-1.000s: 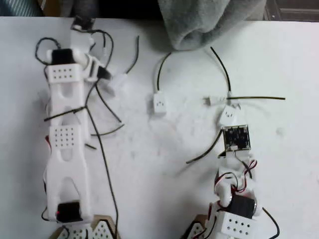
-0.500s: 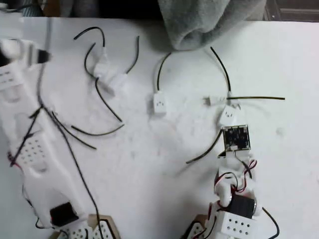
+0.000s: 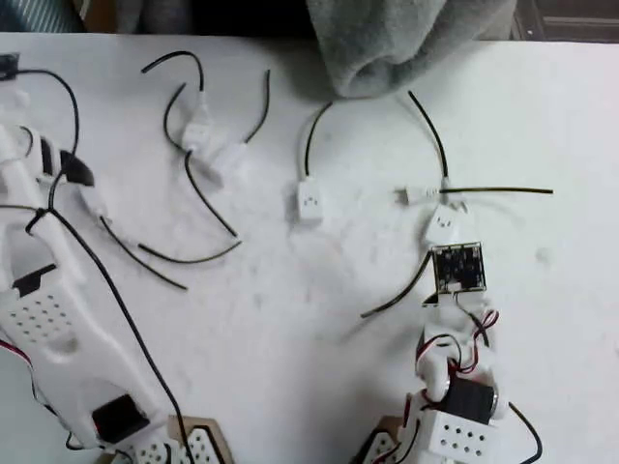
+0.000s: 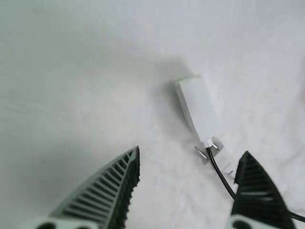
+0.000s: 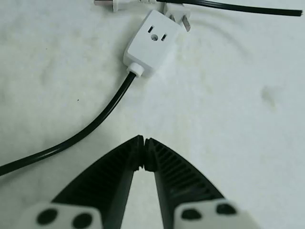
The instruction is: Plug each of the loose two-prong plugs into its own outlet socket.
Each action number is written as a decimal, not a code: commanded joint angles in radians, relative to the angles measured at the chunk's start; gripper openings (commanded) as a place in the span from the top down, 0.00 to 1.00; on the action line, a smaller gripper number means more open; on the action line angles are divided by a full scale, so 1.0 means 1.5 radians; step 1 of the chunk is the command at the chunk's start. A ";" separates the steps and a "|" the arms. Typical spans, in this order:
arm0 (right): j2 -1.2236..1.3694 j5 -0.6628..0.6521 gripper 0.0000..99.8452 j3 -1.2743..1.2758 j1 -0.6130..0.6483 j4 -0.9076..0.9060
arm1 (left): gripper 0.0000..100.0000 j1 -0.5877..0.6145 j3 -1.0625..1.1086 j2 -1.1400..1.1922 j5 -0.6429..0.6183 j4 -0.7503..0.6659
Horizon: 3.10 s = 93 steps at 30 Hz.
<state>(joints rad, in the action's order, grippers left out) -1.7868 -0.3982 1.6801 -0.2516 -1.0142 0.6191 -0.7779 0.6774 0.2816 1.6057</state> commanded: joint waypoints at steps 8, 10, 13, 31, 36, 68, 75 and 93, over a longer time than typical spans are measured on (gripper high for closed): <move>-0.008 0.000 0.98 0.006 0.005 0.005 | 0.69 -0.018 0.068 0.061 -0.011 -0.162; -0.008 0.000 0.98 0.006 0.005 0.005 | 0.69 -0.016 0.068 0.092 -0.007 -0.188; -0.008 0.000 0.98 0.006 0.005 0.005 | 0.69 -0.016 0.068 0.125 -0.007 -0.203; -0.008 0.000 0.98 0.006 0.005 0.006 | 0.98 -0.048 -0.284 0.132 -0.008 0.089; -0.008 0.000 0.98 0.006 0.005 0.007 | 0.98 -0.087 -0.315 0.113 -0.010 0.124; -0.010 0.007 0.98 -0.016 -0.151 0.028 | 0.98 -0.748 0.678 -0.432 -0.099 -0.125; -0.009 0.007 0.98 -0.016 -0.152 0.031 | 0.97 -0.773 0.848 -0.432 -0.050 -0.340; -0.009 0.001 0.98 -0.011 -0.113 0.029 | 0.74 -0.760 0.856 -0.438 -0.014 -0.285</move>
<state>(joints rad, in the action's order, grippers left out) -1.7898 -0.3982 1.6771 -0.4358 -0.9897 -0.5255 0.5109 0.0760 0.2079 1.1454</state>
